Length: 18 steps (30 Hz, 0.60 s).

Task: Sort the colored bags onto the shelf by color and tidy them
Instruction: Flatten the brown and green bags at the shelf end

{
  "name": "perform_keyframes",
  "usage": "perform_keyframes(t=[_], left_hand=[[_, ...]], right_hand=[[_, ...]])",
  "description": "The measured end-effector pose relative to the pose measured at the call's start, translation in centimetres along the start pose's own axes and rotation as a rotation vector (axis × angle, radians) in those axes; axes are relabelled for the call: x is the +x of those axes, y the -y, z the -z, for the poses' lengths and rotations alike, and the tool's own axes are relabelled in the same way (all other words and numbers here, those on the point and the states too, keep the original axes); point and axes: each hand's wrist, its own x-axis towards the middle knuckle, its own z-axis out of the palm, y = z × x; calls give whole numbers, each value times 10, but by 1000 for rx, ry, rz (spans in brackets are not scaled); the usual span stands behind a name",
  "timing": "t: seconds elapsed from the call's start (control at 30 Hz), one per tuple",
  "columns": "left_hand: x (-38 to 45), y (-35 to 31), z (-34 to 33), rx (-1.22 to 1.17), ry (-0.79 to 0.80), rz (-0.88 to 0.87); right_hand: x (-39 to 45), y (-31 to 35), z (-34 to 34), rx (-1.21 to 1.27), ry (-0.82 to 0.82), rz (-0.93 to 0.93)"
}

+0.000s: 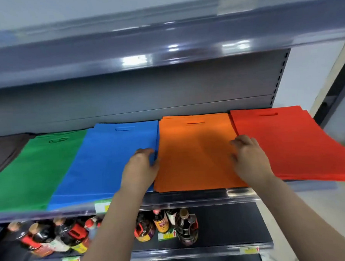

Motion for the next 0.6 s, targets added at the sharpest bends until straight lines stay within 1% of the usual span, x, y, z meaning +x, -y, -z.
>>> perform_keyframes(t=[0.1,0.23,0.37,0.47,0.6], left_hand=[[-19,10,22,118,-104,-46],[-46,39,72,206,-236,-26],[-79,84,136,411,-360,94],[-111,121,184,556,-431,218],[-159,172,244,679,-499,362]], right_hand=[[6,39,5,-22,31,221],[9,120,14,41,35,489],[2,220,20,57,109,759],[-11,294,25,84,95,934],[-38,388,28,112,52,1118]])
